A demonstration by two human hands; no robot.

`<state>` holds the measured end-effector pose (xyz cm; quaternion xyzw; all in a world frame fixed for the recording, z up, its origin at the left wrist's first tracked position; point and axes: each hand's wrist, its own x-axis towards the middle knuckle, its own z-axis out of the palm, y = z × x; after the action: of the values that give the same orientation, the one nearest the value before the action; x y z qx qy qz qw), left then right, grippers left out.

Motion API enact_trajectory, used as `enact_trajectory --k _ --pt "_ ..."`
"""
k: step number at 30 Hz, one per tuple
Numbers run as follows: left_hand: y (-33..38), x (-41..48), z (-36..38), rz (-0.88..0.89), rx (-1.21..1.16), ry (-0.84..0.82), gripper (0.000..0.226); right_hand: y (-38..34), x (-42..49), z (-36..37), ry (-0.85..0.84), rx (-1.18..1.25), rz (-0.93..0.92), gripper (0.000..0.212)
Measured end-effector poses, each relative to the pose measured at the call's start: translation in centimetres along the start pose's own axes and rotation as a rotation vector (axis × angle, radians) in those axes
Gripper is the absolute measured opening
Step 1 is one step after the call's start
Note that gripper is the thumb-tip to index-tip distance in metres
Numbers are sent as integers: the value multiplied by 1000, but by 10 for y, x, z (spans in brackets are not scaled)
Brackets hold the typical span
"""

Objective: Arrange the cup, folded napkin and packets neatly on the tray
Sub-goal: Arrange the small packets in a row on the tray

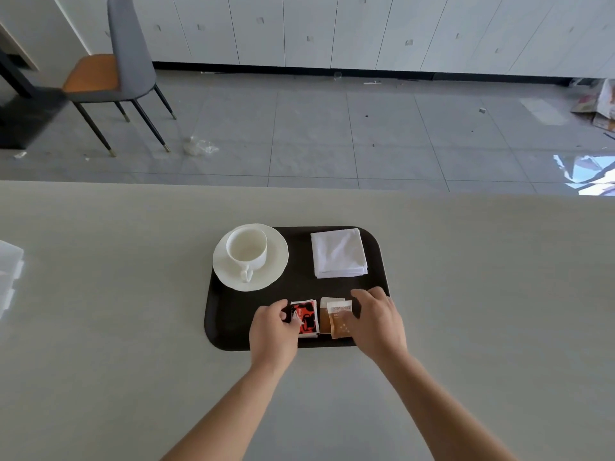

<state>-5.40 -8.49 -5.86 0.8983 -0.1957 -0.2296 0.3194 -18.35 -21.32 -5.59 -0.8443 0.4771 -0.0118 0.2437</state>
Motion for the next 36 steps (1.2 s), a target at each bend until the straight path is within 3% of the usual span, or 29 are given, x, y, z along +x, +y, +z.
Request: enact_trajectory --k 3,16,26,36 --pt "4 2 1 14 43 1 43 0 4 -2 -83 -60 13 46" --pt "7 8 4 25 104 -15 40 -21 16 6 -155 -75 -5 33" --pt "7 7 7 51 131 -2 39 -12 22 11 -94 79 -27 14" --pt "3 5 6 46 111 6 42 -17 23 13 -64 127 -46 16"
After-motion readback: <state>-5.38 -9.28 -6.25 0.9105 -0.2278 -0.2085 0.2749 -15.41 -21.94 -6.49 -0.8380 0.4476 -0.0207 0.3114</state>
